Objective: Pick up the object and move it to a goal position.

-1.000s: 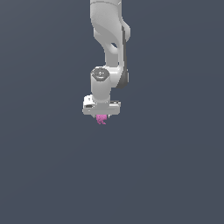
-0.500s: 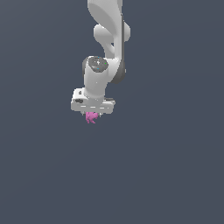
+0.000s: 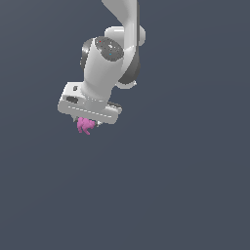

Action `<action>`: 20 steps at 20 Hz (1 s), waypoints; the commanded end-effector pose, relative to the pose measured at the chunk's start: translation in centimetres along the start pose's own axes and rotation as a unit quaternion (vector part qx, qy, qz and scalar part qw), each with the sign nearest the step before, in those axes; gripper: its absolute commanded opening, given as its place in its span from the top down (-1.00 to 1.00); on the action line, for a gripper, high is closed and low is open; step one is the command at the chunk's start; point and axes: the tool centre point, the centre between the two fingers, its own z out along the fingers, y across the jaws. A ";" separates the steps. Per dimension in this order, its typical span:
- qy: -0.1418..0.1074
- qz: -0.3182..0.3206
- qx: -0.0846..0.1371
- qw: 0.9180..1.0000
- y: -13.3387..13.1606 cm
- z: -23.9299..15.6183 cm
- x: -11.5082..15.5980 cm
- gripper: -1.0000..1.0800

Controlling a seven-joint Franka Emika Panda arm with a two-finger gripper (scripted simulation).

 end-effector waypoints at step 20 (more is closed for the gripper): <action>-0.012 0.003 -0.167 0.986 9.3 -15.1 7.6 1.00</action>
